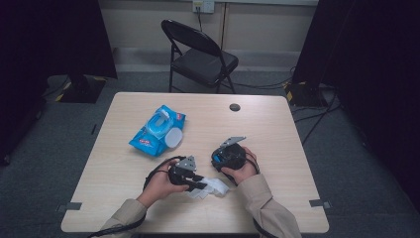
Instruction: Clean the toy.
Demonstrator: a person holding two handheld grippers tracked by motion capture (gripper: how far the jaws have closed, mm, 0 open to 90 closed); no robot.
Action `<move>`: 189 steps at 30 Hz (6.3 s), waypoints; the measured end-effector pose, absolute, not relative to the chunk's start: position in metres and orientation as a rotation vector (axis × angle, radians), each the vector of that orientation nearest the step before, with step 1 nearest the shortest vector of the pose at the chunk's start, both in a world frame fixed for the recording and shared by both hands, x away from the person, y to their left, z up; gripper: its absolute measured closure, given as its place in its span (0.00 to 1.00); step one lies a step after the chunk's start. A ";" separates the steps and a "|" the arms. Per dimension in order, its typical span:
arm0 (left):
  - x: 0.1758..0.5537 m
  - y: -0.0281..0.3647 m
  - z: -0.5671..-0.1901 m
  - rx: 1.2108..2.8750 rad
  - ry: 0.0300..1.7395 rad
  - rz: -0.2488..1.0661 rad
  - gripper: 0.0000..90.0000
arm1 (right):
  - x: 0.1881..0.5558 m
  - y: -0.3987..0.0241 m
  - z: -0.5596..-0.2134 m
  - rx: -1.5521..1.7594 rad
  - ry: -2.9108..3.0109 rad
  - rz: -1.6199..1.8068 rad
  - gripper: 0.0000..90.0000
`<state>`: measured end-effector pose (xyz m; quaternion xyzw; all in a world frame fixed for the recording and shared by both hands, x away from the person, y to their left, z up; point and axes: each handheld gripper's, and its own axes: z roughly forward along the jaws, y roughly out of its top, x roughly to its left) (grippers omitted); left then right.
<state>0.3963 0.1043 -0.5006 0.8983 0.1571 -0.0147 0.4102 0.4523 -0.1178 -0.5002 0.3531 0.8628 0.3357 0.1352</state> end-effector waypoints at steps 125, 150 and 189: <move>0.411 0.096 -0.403 2.033 0.488 0.018 0.94 | 0.376 -0.143 -0.444 0.873 2.371 1.488 0.29; 0.439 0.065 -0.411 2.029 0.529 0.079 0.94 | 0.372 -0.136 -0.439 0.823 2.392 1.530 0.29; 0.413 0.148 -0.409 1.997 0.570 0.162 0.94 | 0.383 -0.171 -0.433 0.949 2.266 1.533 0.29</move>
